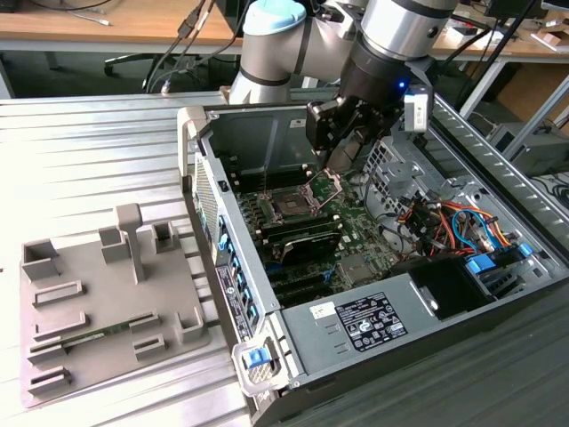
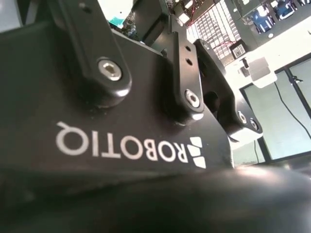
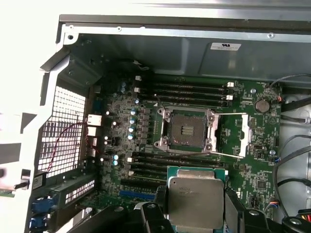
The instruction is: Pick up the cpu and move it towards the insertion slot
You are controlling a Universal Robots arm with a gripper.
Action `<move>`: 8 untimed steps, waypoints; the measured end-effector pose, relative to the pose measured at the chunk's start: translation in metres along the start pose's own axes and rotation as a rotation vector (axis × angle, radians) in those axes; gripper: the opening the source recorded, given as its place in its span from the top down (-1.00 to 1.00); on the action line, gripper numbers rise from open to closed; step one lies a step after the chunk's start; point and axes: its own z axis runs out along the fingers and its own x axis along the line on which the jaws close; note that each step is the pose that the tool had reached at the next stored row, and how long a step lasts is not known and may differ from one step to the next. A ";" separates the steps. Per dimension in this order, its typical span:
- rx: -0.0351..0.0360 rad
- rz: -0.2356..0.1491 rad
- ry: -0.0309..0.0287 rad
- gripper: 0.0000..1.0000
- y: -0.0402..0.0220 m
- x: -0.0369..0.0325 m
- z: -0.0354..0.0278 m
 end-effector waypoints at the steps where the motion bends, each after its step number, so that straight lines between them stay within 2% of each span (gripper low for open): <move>1: 0.0002 0.000 0.0001 -0.10 0.0010 -0.0005 0.0002; 8: 0.0001 0.000 0.0001 -0.10 0.0081 -0.0070 0.0021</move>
